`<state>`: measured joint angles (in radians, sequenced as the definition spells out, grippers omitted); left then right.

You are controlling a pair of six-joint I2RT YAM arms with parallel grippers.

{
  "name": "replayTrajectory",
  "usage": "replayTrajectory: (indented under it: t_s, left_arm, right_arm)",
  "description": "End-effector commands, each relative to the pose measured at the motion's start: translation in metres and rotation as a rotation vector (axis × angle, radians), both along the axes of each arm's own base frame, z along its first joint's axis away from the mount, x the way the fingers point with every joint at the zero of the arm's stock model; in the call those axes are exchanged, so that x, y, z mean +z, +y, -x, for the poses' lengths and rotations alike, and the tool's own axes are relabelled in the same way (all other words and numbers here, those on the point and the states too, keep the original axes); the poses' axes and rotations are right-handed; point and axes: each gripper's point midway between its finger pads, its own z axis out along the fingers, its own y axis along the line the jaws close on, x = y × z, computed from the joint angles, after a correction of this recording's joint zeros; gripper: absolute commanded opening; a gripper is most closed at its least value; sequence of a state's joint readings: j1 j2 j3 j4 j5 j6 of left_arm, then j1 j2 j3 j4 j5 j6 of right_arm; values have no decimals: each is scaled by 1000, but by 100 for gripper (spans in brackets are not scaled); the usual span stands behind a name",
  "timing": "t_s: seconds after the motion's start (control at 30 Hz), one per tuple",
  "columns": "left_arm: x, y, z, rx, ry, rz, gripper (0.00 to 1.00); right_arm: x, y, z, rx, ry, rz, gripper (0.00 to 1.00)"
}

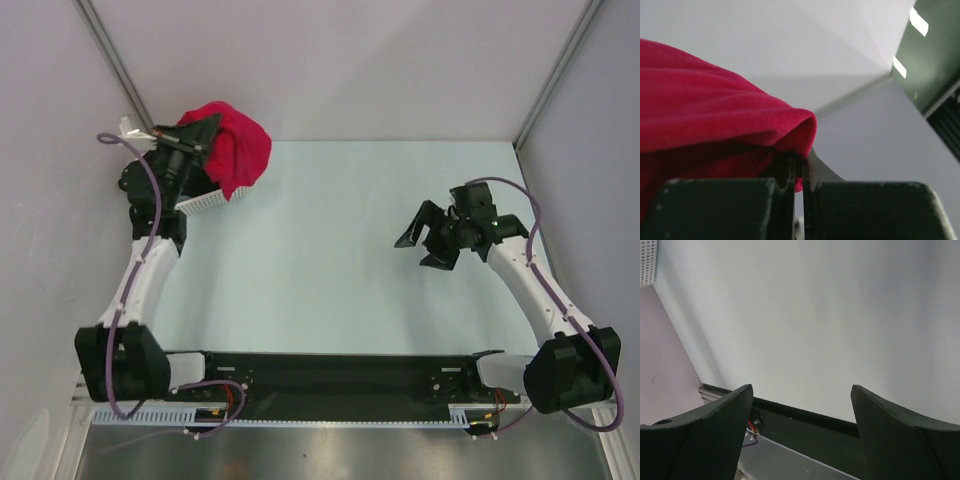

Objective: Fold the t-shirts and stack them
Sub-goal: Move the tshirt to the center of the board

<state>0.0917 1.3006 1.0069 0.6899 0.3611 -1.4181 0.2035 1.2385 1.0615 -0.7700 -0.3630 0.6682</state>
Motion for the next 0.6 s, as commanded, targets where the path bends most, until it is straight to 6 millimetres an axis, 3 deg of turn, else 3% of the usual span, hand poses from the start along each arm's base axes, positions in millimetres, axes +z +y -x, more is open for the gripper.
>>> replayTrajectory:
  t_s: [0.0, 0.03, 0.07, 0.1, 0.13, 0.17, 0.2, 0.23, 0.27, 0.4, 0.57]
  left_arm:
    - [-2, -76, 55, -128, 56, -286, 1]
    - [-7, -81, 67, -116, 87, -309, 5]
    - [-43, -102, 78, -182, 204, -352, 11]
    - [-57, -109, 86, -199, 224, -394, 23]
    - [-73, -112, 95, -207, 275, -415, 42]
    - [-107, -124, 110, -265, 366, -457, 53]
    - [-119, -129, 119, -279, 368, -510, 59]
    - [-128, -136, 131, -285, 380, -556, 82]
    - [-155, -135, 143, -299, 473, -621, 99]
    - [-213, -131, 168, -385, 601, -799, 98]
    - [-261, -156, 196, -599, 682, -842, 67]
  right_arm:
    - [22, 1, -1, 59, -81, 30, 86]
    - [22, 0, 1, 85, -89, 44, 87]
    - [23, 2, 3, 106, -93, 41, 87]
    - [25, 4, 5, 125, -98, 39, 87]
    - [27, 7, 6, 161, -111, 40, 87]
    - [28, 11, 9, 191, -110, 26, 87]
    - [27, 16, 13, 220, -107, 25, 87]
    - [26, 19, 14, 258, -116, 35, 87]
    - [27, 23, 16, 288, -120, 30, 87]
    - [11, 39, 32, 402, -123, 58, 88]
    - [-31, 54, 59, 475, -7, 45, 83]
